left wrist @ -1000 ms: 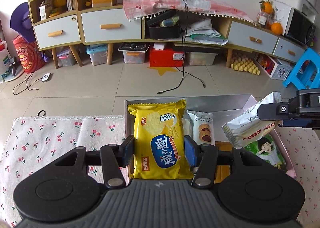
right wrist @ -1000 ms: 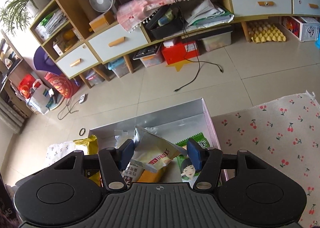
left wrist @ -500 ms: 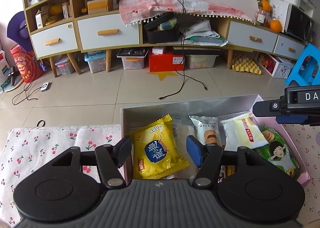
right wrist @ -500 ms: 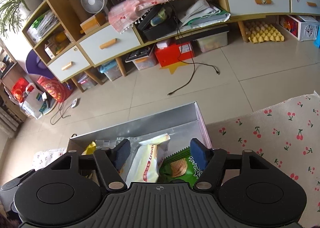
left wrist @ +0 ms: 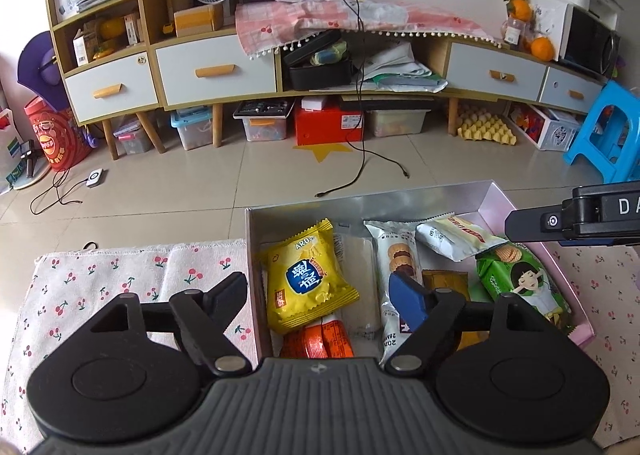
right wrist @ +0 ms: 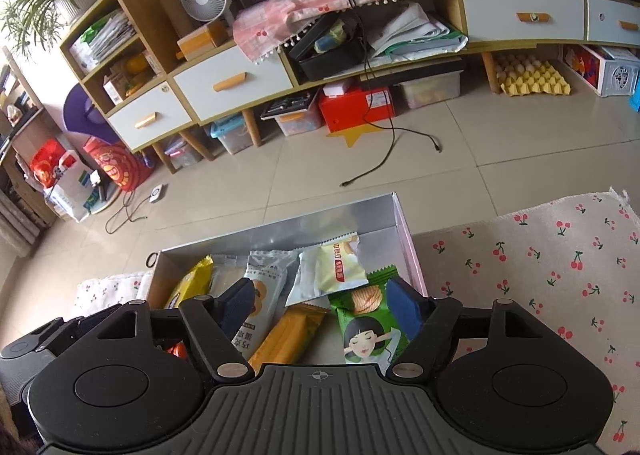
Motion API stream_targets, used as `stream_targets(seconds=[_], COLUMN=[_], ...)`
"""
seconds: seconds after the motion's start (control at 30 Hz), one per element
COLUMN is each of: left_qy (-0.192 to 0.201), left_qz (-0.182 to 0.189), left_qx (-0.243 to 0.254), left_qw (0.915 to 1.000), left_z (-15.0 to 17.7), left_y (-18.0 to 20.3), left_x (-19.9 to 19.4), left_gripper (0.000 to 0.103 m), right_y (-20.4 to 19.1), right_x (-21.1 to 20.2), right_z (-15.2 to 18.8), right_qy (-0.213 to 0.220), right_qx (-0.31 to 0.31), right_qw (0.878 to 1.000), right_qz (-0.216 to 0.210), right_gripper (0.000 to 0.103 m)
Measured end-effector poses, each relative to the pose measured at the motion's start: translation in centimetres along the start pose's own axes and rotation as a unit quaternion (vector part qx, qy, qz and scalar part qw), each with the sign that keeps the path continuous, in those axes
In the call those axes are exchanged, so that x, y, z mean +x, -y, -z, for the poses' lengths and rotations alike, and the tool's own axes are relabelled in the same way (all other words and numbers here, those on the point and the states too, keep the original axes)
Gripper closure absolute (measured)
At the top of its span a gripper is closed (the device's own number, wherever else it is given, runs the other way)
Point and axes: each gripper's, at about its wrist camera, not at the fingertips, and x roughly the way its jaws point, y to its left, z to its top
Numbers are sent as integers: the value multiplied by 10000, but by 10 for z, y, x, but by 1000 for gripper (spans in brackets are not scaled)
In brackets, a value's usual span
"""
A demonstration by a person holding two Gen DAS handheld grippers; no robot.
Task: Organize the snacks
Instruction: 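Open both tools to drop the snacks inside the box, then withdraw both tools from the box toward the remaining snacks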
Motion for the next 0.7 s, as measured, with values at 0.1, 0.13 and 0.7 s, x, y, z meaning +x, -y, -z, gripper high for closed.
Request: stream_targets(seconds=[0.1, 0.13, 0.7], left_qy=[-24, -35, -223], left_qz=[3, 12, -44], left_qx=[-7, -8, -111], left_qw=[10000, 10000, 9997], left_z=[4, 5, 41], left_y=[0, 0, -2], left_x=[-8, -12, -68], left_gripper=[24, 23, 4], right_y=[-1, -2, -11], right_x=[-12, -16, -82], right_z=[6, 9, 65], right_qy=[-15, -16, -125], right_qx=[-33, -38, -277], right_qw=[10000, 10000, 9994], right_qz=[12, 17, 146], right_gripper=[26, 25, 15])
